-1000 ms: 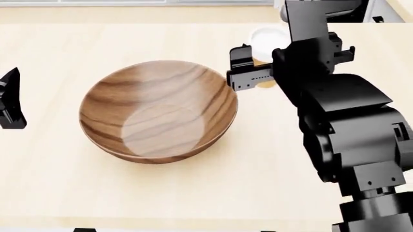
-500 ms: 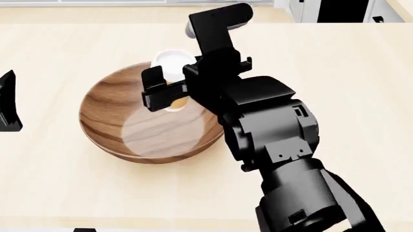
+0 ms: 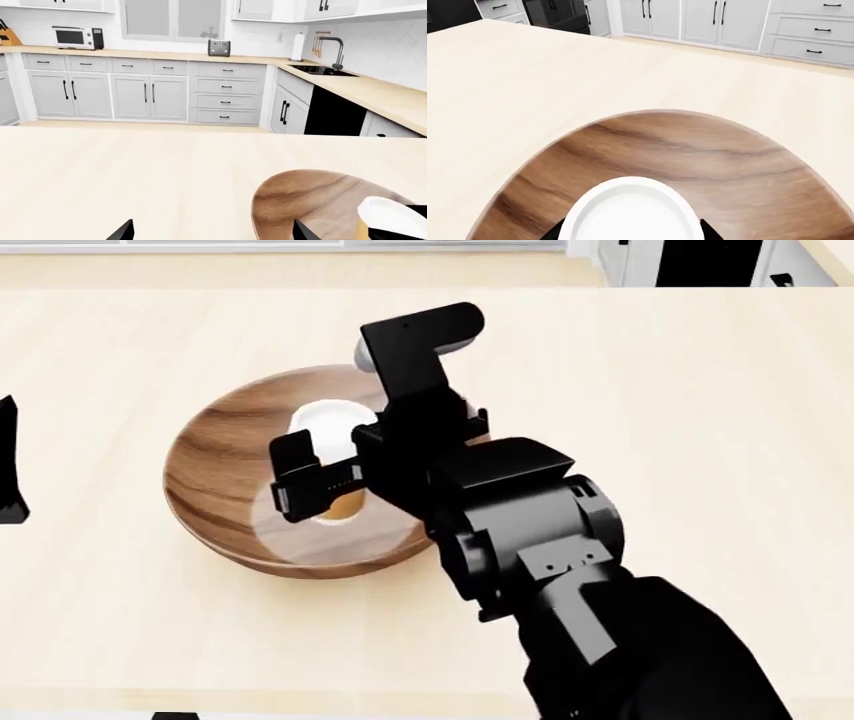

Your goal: Place the cup inside the bowl on the dining table and move the bowl to any counter.

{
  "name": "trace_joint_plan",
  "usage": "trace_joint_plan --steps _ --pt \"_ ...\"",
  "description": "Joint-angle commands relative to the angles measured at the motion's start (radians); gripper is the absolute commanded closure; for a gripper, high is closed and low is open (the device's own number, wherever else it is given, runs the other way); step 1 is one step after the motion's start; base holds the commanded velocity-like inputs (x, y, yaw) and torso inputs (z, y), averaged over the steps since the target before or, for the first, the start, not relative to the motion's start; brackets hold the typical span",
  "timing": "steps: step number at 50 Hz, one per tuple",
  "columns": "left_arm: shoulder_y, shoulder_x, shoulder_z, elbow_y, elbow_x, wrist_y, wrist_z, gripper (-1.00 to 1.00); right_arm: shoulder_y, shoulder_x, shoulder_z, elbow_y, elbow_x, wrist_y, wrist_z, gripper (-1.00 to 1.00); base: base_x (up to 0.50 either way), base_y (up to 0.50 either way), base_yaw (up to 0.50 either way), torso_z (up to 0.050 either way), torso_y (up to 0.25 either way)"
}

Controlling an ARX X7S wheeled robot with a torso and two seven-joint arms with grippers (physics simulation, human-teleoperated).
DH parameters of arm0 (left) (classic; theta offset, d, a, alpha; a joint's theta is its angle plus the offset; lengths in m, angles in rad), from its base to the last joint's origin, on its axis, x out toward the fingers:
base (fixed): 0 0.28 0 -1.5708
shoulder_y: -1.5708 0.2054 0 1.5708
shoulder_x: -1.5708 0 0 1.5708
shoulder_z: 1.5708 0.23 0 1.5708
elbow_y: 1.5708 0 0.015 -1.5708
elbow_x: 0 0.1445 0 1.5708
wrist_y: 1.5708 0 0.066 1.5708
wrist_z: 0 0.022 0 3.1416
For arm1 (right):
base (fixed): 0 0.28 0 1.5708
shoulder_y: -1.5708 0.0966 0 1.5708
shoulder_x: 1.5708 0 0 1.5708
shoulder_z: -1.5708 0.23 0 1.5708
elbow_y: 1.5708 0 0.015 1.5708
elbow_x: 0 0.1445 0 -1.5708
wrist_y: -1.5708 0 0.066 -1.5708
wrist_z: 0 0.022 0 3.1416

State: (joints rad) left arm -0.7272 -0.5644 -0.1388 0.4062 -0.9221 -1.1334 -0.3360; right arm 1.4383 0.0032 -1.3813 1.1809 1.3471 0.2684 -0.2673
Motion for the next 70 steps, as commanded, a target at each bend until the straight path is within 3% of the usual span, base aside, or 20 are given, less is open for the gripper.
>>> trace_joint_plan --steps 1,15,19,20,21,22,23,24,25,32,43,50,55,70 --pt "0.005 -0.007 -0.005 0.003 -0.01 0.0 0.001 -1.0 0.021 -0.003 -0.115 0.015 0.099 -0.045 0.001 -1.0 0.0 0.0 0.0 0.0 0.0" --pt "0.007 -0.017 0.011 0.004 -0.003 0.015 0.016 -1.0 0.064 -0.002 -0.138 0.03 0.126 -0.054 -0.015 -1.0 0.0 0.0 0.0 0.0 0.0" --pt "0.008 -0.023 0.02 0.007 0.005 0.025 0.025 -1.0 0.108 0.074 -0.113 -0.075 0.146 -0.058 0.052 -1.0 0.0 0.0 0.0 0.0 0.0" --pt "-0.052 -0.015 0.147 -0.016 0.02 0.018 0.111 -1.0 0.116 0.117 -0.119 -0.15 0.14 -0.051 0.084 -1.0 0.0 0.0 0.0 0.0 0.0" --pt "-0.156 -0.076 0.297 -0.041 -0.13 -0.125 0.261 -1.0 0.123 0.153 -0.116 -0.208 0.143 -0.046 0.114 -1.0 0.0 0.0 0.0 0.0 0.0" --pt "-0.006 0.074 0.147 0.109 0.02 -0.031 0.391 -1.0 0.129 0.178 -0.111 -0.247 0.147 -0.044 0.135 -1.0 0.0 0.0 0.0 0.0 0.0" --pt "-0.005 0.206 0.051 0.082 0.17 -0.108 0.45 -1.0 0.137 0.212 -0.106 -0.292 0.15 -0.045 0.163 -1.0 0.0 0.0 0.0 0.0 0.0" --pt "-0.043 0.186 -0.039 0.059 0.148 -0.161 0.467 -1.0 0.142 0.243 -0.119 -0.346 0.134 -0.041 0.183 -1.0 0.0 0.0 0.0 0.0 0.0" --pt "-0.05 0.173 -0.059 0.032 0.145 -0.147 0.487 -1.0 0.143 0.278 -0.117 -0.395 0.141 -0.032 0.205 -1.0 0.0 0.0 0.0 0.0 0.0" --pt "-0.055 0.127 -0.009 0.033 0.17 -0.114 0.519 -1.0 0.165 0.459 -0.097 -0.626 0.182 0.015 0.344 -1.0 0.0 0.0 0.0 0.0 0.0" --pt "-0.06 0.141 0.008 0.053 0.172 -0.119 0.489 -1.0 0.112 0.596 -0.067 -0.747 0.259 0.033 0.427 -1.0 0.0 0.0 0.0 0.0 0.0" --pt "-0.045 0.142 0.012 0.052 0.174 -0.106 0.489 -1.0 0.069 0.606 -0.06 -0.718 0.347 0.083 0.524 -1.0 0.0 0.0 0.0 0.0 0.0" --pt "-0.039 0.132 0.003 0.054 0.167 -0.107 0.493 -1.0 0.044 0.597 -0.011 -0.684 0.51 0.154 0.53 -1.0 0.0 0.0 0.0 0.0 0.0" --pt "-0.035 0.128 -0.007 0.073 0.146 -0.123 0.478 -1.0 0.016 0.419 0.0 -0.356 0.645 0.274 0.38 -1.0 0.0 0.0 0.0 0.0 0.0"
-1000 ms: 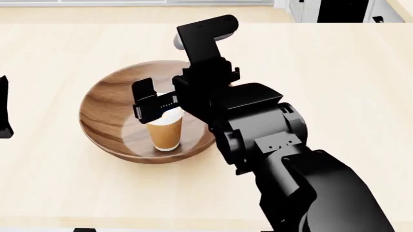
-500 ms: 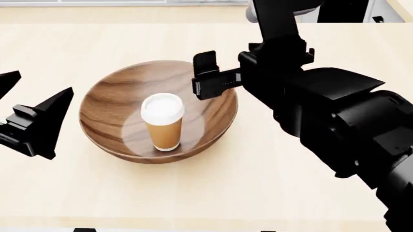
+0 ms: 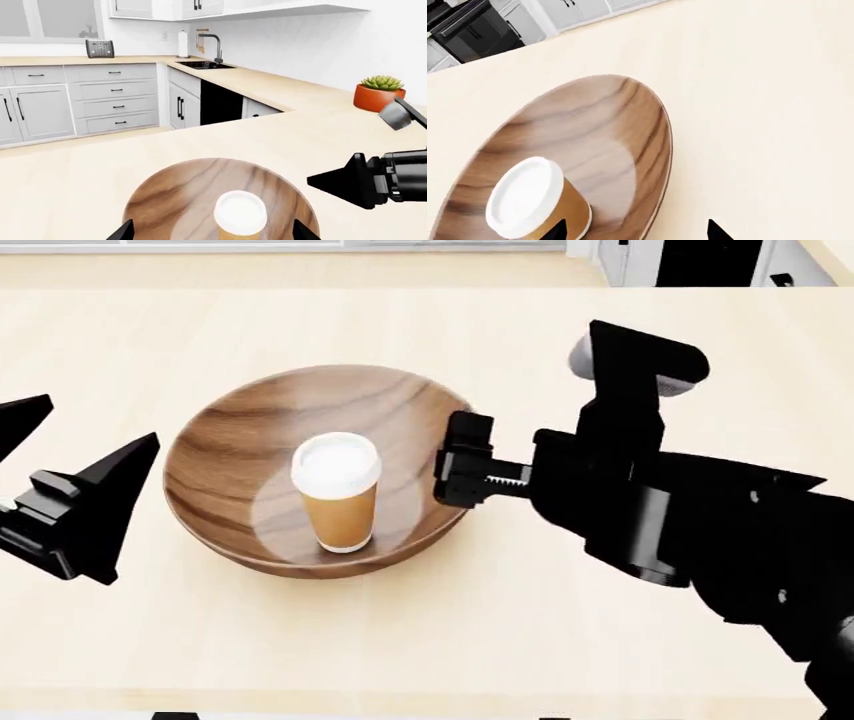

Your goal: Place the cup inside the bowl on the dining table and move the bowl to any counter.

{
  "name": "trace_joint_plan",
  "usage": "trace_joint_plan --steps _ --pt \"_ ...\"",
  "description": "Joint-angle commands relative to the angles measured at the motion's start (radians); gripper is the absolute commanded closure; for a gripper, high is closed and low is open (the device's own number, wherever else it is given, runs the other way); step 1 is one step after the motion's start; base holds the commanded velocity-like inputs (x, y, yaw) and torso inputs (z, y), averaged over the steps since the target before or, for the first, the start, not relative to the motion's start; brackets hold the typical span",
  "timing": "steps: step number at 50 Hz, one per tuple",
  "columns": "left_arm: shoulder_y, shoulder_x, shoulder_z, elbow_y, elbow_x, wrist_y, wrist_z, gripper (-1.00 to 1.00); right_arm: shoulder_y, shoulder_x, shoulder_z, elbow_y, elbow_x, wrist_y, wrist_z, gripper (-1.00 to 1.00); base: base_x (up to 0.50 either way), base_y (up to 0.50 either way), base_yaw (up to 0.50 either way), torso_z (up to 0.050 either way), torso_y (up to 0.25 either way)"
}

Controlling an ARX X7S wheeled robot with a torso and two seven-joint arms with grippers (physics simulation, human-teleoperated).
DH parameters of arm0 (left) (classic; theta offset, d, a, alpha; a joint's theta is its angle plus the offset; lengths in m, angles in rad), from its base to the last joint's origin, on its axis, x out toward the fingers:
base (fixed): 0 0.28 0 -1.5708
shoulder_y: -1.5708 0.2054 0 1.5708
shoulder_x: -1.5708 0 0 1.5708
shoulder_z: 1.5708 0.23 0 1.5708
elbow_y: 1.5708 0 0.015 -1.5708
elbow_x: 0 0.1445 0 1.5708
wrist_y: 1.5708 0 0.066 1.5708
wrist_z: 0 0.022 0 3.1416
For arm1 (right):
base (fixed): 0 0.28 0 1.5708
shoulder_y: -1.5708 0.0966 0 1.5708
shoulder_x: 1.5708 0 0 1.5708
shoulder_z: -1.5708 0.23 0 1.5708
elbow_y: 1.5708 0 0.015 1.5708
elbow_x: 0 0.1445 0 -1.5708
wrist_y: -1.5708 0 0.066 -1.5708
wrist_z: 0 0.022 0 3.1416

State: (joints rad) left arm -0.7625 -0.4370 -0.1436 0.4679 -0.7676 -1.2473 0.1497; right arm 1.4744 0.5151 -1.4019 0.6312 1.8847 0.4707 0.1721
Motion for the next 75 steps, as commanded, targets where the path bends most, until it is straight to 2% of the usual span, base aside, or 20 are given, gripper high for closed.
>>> trace_joint_plan --steps 1,8,13,18,24,29,42,52,53,65,75 --pt "0.001 0.005 0.003 0.01 -0.005 -0.006 -0.011 -1.0 -0.016 -0.111 0.021 0.233 0.111 0.075 -0.075 -1.0 0.0 0.0 0.0 0.0 0.0" --pt "0.005 0.014 0.027 0.0 0.008 0.014 -0.016 -1.0 0.008 -0.221 0.013 0.473 0.109 0.081 -0.155 -1.0 0.0 0.0 0.0 0.0 0.0" --pt "0.013 0.007 0.023 -0.002 0.005 0.02 -0.01 -1.0 0.018 -0.332 -0.028 0.674 0.083 0.117 -0.266 -1.0 0.0 0.0 0.0 0.0 0.0" --pt "0.005 0.026 0.051 -0.018 0.025 0.037 -0.024 -1.0 0.0 -0.358 -0.085 0.677 0.087 0.101 -0.27 -1.0 0.0 0.0 0.0 0.0 0.0" --pt "-0.001 0.047 0.082 -0.033 0.043 0.055 -0.036 -1.0 -0.014 -0.369 -0.149 0.677 0.189 0.083 -0.272 -1.0 0.0 0.0 0.0 0.0 0.0" --pt "0.006 0.054 0.091 -0.035 0.047 0.065 -0.04 -1.0 -0.014 -0.388 -0.27 0.677 0.308 0.058 -0.284 -1.0 0.0 0.0 0.0 0.0 0.0" --pt "0.036 0.026 0.051 -0.012 0.017 0.059 -0.031 -1.0 0.009 -0.414 -0.697 0.677 0.718 -0.008 -0.327 -1.0 0.0 0.0 0.0 0.0 0.0" --pt "0.026 0.033 0.067 -0.021 0.021 0.063 -0.039 -1.0 0.022 -0.42 -0.917 0.677 0.959 -0.038 -0.351 -1.0 0.0 0.0 0.0 0.0 0.0" --pt "0.026 0.029 0.063 -0.02 0.017 0.061 -0.037 -1.0 0.023 -0.421 -0.934 0.677 0.975 -0.041 -0.354 1.0 0.0 0.0 0.0 0.0 0.0" --pt "0.041 0.009 0.047 -0.019 0.003 0.068 -0.024 -1.0 0.041 -0.421 -1.036 0.677 1.126 -0.06 -0.358 1.0 0.0 0.0 0.0 0.0 0.0" --pt "0.036 0.021 0.065 -0.03 0.013 0.082 -0.035 -1.0 0.045 -0.4 -0.985 0.677 1.21 -0.067 -0.342 1.0 0.0 0.0 0.0 0.0 0.0"
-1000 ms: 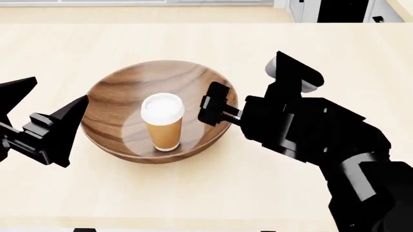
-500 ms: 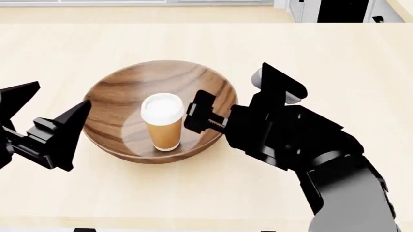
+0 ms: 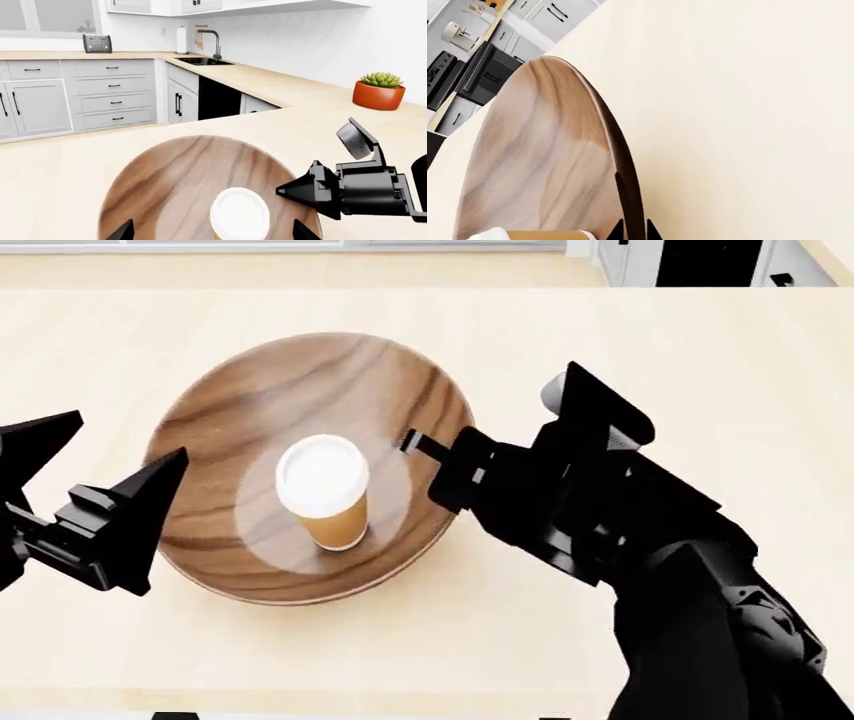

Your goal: Place the cup inside the bowl on the dining table and move the bowl to any counter.

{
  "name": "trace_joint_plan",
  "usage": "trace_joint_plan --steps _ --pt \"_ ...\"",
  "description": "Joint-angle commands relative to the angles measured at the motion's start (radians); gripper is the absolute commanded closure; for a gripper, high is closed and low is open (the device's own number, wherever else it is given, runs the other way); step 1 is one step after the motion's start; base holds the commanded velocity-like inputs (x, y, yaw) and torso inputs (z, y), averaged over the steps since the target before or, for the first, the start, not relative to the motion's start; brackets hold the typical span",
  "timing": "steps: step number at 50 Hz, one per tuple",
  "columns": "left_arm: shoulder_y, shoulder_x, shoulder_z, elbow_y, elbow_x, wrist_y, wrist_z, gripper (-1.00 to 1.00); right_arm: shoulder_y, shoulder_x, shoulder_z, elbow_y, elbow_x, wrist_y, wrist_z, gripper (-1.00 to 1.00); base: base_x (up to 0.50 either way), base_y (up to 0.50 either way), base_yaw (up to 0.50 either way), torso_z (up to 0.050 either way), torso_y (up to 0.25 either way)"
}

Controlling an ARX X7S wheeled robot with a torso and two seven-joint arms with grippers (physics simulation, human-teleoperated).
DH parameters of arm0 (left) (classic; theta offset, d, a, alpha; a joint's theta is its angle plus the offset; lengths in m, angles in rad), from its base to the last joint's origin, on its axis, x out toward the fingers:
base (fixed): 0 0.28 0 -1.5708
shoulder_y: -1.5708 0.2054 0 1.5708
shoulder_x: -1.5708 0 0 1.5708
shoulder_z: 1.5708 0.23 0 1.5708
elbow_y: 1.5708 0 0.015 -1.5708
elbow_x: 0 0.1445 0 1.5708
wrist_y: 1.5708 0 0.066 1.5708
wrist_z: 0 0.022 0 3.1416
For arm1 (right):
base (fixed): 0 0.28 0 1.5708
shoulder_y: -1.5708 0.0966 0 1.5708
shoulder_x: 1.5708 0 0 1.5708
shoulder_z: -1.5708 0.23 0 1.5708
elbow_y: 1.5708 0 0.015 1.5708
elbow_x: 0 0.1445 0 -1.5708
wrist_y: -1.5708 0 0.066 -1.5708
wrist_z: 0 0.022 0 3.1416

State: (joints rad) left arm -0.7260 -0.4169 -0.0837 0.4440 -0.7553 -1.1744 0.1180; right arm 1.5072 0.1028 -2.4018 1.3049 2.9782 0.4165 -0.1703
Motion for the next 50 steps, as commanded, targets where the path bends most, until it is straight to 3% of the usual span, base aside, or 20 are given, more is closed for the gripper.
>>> trace_joint_plan --steps 1,11,19,31,39,45,50 --pt "0.0 0.001 0.006 -0.005 0.0 0.009 -0.004 -1.0 0.014 0.014 0.018 0.003 0.116 -0.014 0.002 1.0 0.0 0.0 0.0 0.0 0.0" --pt "-0.02 0.003 0.01 -0.016 -0.007 0.002 -0.01 -1.0 0.029 0.04 0.073 0.003 0.116 0.007 0.015 1.0 0.0 0.0 0.0 0.0 0.001" --pt "-0.011 -0.05 -0.081 0.013 -0.073 -0.042 0.007 -1.0 0.07 0.093 0.094 -0.008 0.088 0.0 0.031 1.0 0.0 0.0 0.0 0.0 0.0" --pt "-0.027 -0.058 -0.104 0.036 -0.092 -0.071 -0.029 -1.0 0.248 0.354 0.073 -0.565 -0.002 -0.331 0.075 1.0 0.0 0.0 0.0 0.0 0.001" --pt "0.029 -0.101 -0.188 0.075 -0.088 -0.109 -0.094 -1.0 0.282 0.427 0.08 -0.672 -0.032 -0.381 0.067 1.0 0.0 0.0 0.0 0.0 0.0" --pt "0.125 -0.154 -0.321 0.157 -0.162 -0.159 -0.08 -1.0 0.307 0.486 0.071 -0.786 -0.084 -0.453 0.055 1.0 0.0 0.0 0.0 0.0 0.002" --pt "0.141 -0.149 -0.329 0.179 -0.179 -0.167 -0.088 -1.0 0.315 0.517 0.063 -0.839 -0.119 -0.494 0.051 1.0 0.0 0.0 0.0 0.0 0.0"
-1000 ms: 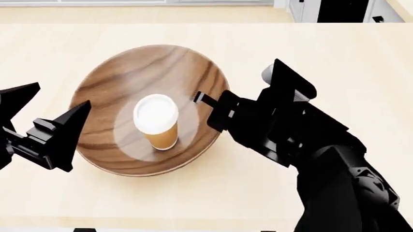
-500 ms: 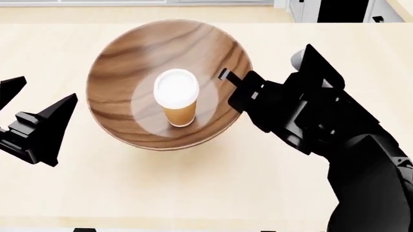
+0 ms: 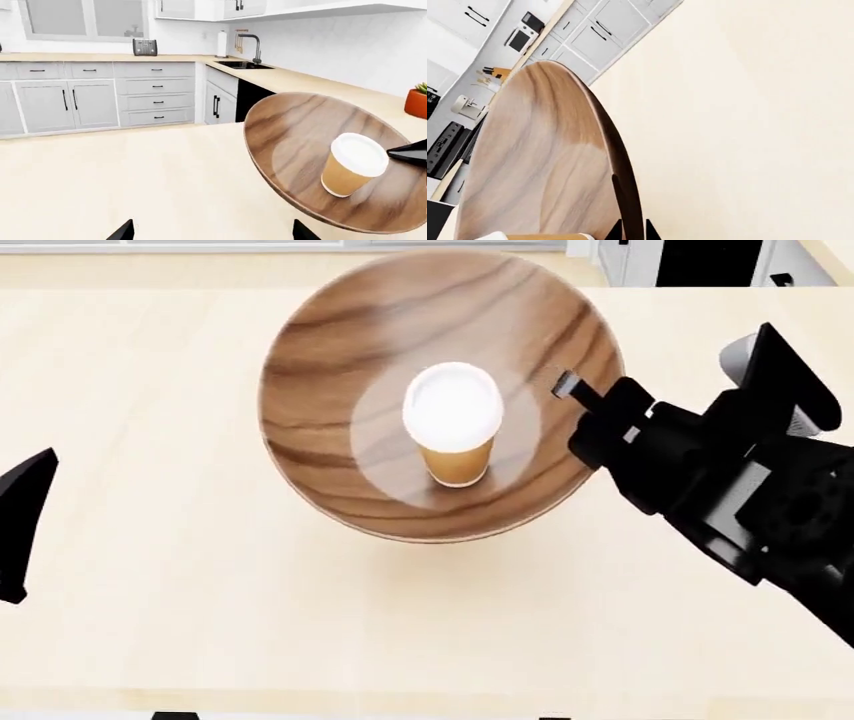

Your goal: Place the cup inside the bowl on the dining table and move the bowl to any counter.

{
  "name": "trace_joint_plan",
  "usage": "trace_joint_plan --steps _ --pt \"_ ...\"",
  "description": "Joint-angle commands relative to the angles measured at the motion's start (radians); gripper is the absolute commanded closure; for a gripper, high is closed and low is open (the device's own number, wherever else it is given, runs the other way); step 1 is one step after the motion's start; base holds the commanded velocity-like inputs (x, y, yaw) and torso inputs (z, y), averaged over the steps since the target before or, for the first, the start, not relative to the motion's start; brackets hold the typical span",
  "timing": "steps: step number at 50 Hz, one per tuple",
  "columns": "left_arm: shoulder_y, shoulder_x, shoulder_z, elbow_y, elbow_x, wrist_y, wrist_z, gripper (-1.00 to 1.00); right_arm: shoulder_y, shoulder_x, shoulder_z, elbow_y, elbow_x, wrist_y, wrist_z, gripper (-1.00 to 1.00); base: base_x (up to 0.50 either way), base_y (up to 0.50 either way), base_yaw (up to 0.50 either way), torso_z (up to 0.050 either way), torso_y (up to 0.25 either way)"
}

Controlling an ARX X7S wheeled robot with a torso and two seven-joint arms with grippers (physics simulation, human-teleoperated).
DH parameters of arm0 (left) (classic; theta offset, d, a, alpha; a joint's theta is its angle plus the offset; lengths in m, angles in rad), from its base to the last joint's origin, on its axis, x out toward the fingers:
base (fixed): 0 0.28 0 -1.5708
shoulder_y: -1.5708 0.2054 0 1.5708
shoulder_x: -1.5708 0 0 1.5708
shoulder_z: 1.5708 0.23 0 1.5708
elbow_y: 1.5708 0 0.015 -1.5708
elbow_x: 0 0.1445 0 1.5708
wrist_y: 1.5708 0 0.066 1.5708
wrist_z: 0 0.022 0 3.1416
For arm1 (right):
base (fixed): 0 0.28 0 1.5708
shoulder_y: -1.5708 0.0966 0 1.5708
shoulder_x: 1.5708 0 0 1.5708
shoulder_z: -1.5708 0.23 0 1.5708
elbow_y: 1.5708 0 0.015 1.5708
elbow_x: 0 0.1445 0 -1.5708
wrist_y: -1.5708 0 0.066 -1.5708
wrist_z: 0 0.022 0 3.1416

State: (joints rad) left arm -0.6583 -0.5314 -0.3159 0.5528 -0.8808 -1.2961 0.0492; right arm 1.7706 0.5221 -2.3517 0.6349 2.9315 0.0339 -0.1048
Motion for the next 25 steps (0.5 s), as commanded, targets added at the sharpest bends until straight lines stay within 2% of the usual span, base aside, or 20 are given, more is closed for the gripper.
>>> trace_joint_plan --steps 1,7,14,25 --pt "0.076 -0.037 -0.11 0.069 -0.06 -0.047 -0.017 -1.0 0.057 0.105 0.013 -0.183 -0.077 -0.122 -0.014 1.0 0.0 0.0 0.0 0.0 0.0" --pt "0.096 -0.053 -0.14 0.069 -0.078 -0.049 -0.008 -1.0 0.067 0.145 0.017 -0.239 -0.103 -0.174 -0.019 1.0 0.0 0.0 0.0 0.0 0.0" --pt "0.093 -0.044 -0.104 0.054 -0.056 -0.023 -0.013 -1.0 0.076 0.156 0.007 -0.254 -0.12 -0.153 -0.002 1.0 -0.04 0.0 0.0 0.0 0.001" --pt "0.096 -0.068 -0.124 0.043 -0.077 -0.025 0.0 -1.0 0.067 0.175 0.019 -0.266 -0.117 -0.155 0.023 1.0 -0.46 0.01 0.0 0.0 0.0"
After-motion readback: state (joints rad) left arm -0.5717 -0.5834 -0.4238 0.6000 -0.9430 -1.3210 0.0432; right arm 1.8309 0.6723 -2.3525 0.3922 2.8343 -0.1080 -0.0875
